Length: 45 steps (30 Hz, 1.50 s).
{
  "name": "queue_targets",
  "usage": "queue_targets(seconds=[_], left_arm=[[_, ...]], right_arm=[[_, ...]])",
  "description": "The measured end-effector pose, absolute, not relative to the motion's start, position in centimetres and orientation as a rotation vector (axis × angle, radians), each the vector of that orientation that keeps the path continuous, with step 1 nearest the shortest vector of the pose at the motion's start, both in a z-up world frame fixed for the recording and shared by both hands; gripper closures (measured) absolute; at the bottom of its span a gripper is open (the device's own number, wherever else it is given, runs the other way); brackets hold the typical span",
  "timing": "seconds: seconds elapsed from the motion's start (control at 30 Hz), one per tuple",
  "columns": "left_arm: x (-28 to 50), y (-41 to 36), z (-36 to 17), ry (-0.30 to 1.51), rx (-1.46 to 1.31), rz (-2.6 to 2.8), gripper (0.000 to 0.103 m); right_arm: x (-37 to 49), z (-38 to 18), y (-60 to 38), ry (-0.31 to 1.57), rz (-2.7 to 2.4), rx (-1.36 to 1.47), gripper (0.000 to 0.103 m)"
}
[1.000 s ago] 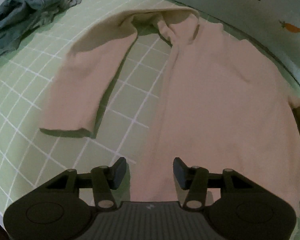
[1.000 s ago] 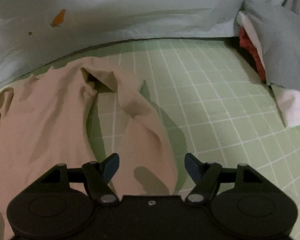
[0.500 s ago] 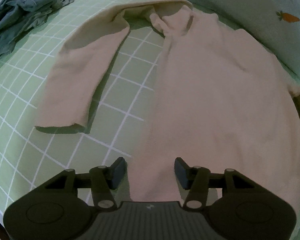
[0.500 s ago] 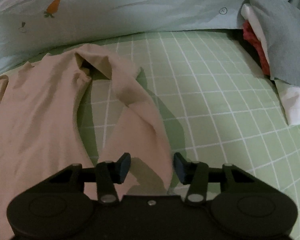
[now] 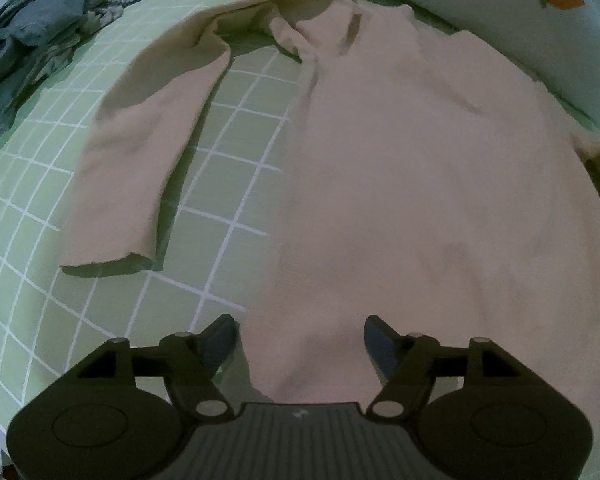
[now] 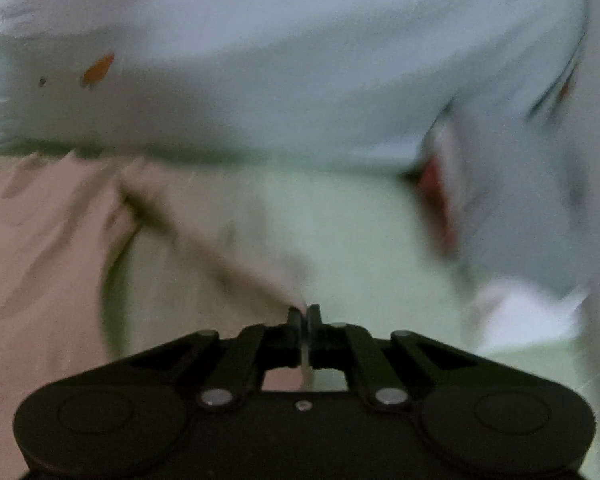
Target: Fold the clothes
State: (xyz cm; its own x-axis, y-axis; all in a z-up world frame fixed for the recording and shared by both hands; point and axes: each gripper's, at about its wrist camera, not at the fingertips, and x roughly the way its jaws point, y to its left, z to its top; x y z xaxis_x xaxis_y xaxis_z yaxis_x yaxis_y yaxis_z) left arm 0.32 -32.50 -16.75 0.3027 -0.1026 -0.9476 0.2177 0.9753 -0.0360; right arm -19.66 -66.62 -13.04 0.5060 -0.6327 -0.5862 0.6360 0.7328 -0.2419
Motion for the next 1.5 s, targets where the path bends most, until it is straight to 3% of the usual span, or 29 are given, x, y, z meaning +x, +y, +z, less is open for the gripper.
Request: queue_targets(seconds=[0.1, 0.2, 0.3, 0.47, 0.6, 0.9, 1.03, 1.13, 1.2, 1.27, 1.3, 1.33, 1.5], left_arm=[[0.3, -32.7, -16.8, 1.250, 0.118, -0.217, 0.026], [0.2, -33.0, -16.8, 1.254, 0.126, -0.219, 0.024], [0.1, -33.0, -16.8, 1.256, 0.134, -0.220, 0.024], [0.2, -33.4, -16.8, 1.264, 0.149, -0.220, 0.022], [0.4, -33.6, -16.9, 1.271, 0.153, -0.219, 0.022], [0.6, -33.5, -17.0, 1.279, 0.144, -0.209, 0.021], [0.7, -33.6, -17.0, 1.284, 0.143, -0.205, 0.021], [0.7, -33.7, -17.0, 1.289, 0.144, -0.205, 0.021], [0.8, -33.8, -16.9, 1.293, 0.143, -0.204, 0.021], [0.8, -33.7, -16.9, 1.296, 0.141, -0.203, 0.021], [0.8, -33.8, -16.8, 1.297, 0.141, -0.203, 0.021], [0.8, -33.8, -16.8, 1.298, 0.140, -0.202, 0.021], [1.0, -33.3, -16.8, 1.304, 0.121, -0.198, 0.021]], right_arm=[[-20.6, -12.5, -66.3, 0.677, -0.810, -0.087, 0.100], [-20.6, -15.3, -66.5, 0.834, -0.768, -0.059, 0.096], [-21.2, -17.3, -66.3, 0.911, -0.751, 0.054, 0.078], [-22.4, -16.2, -66.3, 0.786, -0.743, 0.197, 0.042], [-23.3, -15.6, -68.0, 0.669, -0.784, 0.352, 0.025], [-25.4, -19.5, -73.6, 0.717, -1.084, 0.627, 0.022], [-25.8, -20.3, -73.7, 0.740, -1.108, 0.616, 0.019], [-25.7, -20.4, -73.4, 0.756, -1.105, 0.591, 0.021], [-25.6, -20.3, -73.2, 0.756, -1.101, 0.564, 0.036], [-25.9, -19.9, -73.2, 0.740, -1.055, 0.539, 0.084], [-25.8, -19.8, -73.2, 0.744, -1.015, 0.535, 0.094], [-25.7, -19.8, -73.2, 0.750, -0.984, 0.527, 0.098], [-27.0, -19.6, -74.9, 0.747, -1.141, 0.520, 0.098]])
